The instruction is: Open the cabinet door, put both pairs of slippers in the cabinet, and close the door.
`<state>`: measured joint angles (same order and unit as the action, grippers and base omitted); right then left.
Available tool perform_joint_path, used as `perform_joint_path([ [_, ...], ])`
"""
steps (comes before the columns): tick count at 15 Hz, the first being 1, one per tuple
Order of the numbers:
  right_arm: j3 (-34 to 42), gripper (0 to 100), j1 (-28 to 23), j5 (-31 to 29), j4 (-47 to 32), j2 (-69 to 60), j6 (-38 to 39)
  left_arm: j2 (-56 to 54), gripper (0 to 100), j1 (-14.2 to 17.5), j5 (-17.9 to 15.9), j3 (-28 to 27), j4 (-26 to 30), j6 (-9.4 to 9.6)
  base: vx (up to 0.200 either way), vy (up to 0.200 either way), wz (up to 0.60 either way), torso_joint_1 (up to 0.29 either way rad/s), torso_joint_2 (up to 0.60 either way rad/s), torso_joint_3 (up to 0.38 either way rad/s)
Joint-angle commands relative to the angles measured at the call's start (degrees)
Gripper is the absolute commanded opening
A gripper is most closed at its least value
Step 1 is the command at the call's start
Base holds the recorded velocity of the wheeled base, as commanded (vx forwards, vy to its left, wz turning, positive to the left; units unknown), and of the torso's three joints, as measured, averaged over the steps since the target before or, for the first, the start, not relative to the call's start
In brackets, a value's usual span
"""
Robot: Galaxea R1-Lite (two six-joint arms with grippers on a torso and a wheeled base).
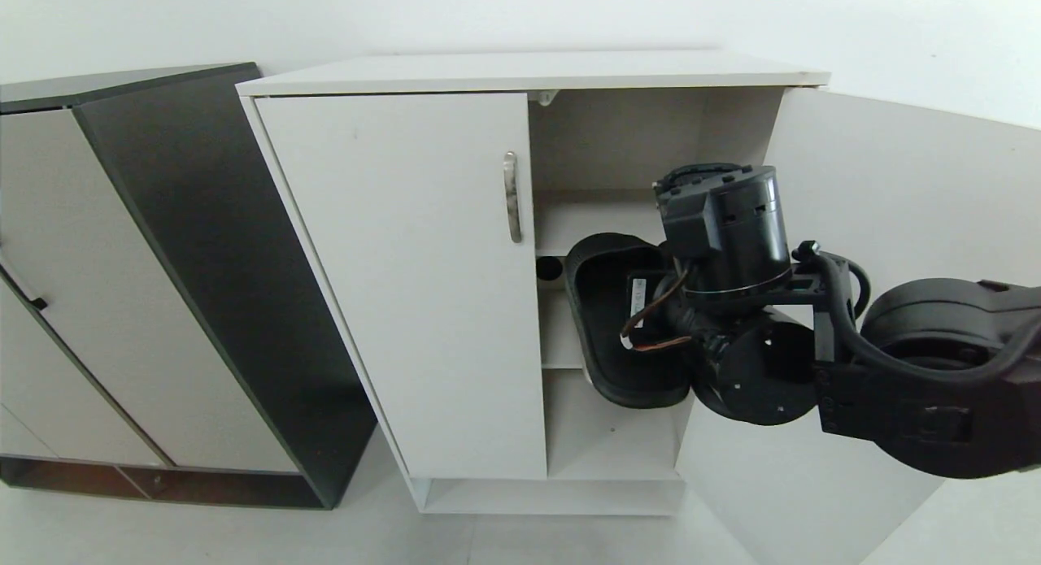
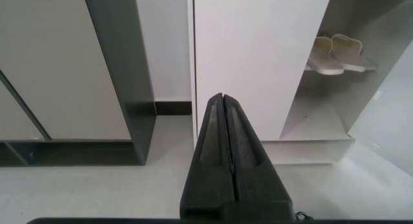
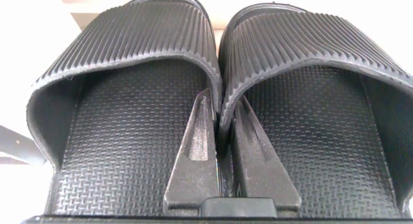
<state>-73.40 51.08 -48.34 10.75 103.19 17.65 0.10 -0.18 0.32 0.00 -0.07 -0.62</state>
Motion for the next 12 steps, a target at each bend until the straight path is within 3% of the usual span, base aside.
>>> perform_joint_path([
  [1, -0.25, 0, -0.28, 0.08, 0.06, 1.66, 0.19, -0.01, 0, 0.01, 0.03, 0.0, -0.01, -0.08, 0.0, 0.0, 0.0, 0.0, 0.0, 0.0],
  [5, -0.34, 0, -0.89, 0.0, 0.06, 2.28, 0.81, -0.01, 0, 0.01, 0.03, 0.0, -0.01, 0.01, 0.0, 0.0, 0.0, 0.0, 0.0, 0.0],
  [12, -1.13, 0, -0.89, 0.0, 0.06, 2.36, 0.54, -0.01, 0, 0.01, -0.05, 0.0, -0.01, 0.01, 0.2, 0.0, 0.0, -0.003, 0.0, 0.005],
])
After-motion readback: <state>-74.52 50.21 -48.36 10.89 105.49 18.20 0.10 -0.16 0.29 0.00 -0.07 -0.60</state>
